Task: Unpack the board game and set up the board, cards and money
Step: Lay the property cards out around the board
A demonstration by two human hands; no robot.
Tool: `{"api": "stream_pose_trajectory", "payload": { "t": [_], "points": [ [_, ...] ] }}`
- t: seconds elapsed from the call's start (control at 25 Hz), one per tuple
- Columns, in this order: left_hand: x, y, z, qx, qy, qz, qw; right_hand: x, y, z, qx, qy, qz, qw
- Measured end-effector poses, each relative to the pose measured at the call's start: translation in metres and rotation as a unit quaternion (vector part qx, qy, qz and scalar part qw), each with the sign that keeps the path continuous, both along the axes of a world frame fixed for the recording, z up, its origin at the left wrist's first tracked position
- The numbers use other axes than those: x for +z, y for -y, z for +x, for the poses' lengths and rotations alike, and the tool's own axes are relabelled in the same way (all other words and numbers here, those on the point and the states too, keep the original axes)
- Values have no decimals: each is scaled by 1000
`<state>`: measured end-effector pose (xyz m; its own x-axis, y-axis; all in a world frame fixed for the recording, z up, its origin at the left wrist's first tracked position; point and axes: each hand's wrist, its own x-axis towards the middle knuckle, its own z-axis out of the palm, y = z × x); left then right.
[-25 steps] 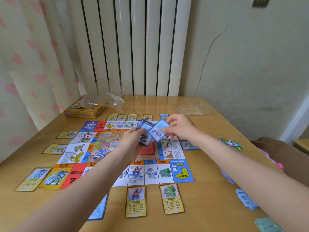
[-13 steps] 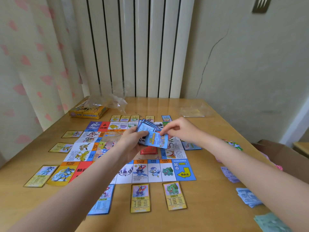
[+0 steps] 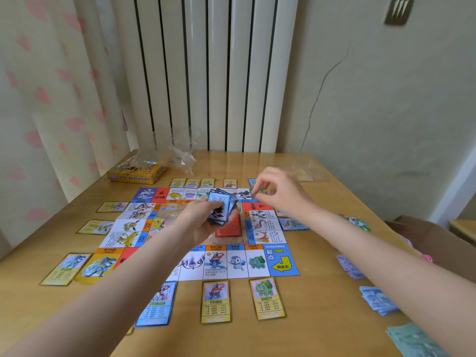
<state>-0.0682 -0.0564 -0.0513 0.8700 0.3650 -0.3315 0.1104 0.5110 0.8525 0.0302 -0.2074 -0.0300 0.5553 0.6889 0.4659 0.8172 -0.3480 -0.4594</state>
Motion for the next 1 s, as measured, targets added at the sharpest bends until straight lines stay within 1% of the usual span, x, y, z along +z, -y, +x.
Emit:
{"api": "stream_pose_trajectory", "payload": {
  "t": [0.04,0.08,0.12,0.16,0.2,0.24,0.32,0.4,0.52,0.6,0.68,0.72,0.8,0.84,0.88,0.92,1.0],
  "points": [
    [0,1,0,-4,-1,1,1000,-1,1,-1,22,79,-70,994],
    [0,2,1,-9,-3,16,1000,-4,2,-1,46,143,-139,979],
    [0,3,1,-12,-5,35,999,-7,3,-2,60,171,-188,965],
    [-1,4,1,-14,-5,52,999,-9,4,-1,63,161,-210,962],
    [-2,4,1,-14,-3,65,998,-9,5,0,60,121,-208,969],
    [-2,3,1,-13,1,76,997,-9,6,0,56,54,-186,979],
    [-2,-1,1,-8,4,91,996,-6,7,0,33,-72,-102,992],
    [-3,-2,1,-13,9,104,994,-3,8,3,1,-150,-34,988],
    [-3,3,2,-35,17,129,991,-2,6,-1,6,-263,2,965],
    [-4,4,2,-45,21,174,983,-2,1,-3,0,-290,19,957],
    [-5,0,-2,-72,22,231,970,0,-2,-7,-2,-294,6,956],
    [-4,-3,-6,-94,21,255,962,0,-4,-11,12,-312,-5,950],
    [-2,-12,-17,-128,6,302,945,1,-10,-22,51,-371,-30,927],
    [-1,-17,-21,-126,-3,320,939,1,-12,-31,72,-397,-50,914],
    [-1,-23,-26,-110,-9,324,940,-1,-16,-40,94,-413,-69,903],
    [0,-29,-31,-87,-11,305,948,-4,-20,-50,116,-418,-83,897],
    [-2,-40,-45,-34,-10,213,976,-15,-28,-70,140,-411,-102,895]
  ]
}}
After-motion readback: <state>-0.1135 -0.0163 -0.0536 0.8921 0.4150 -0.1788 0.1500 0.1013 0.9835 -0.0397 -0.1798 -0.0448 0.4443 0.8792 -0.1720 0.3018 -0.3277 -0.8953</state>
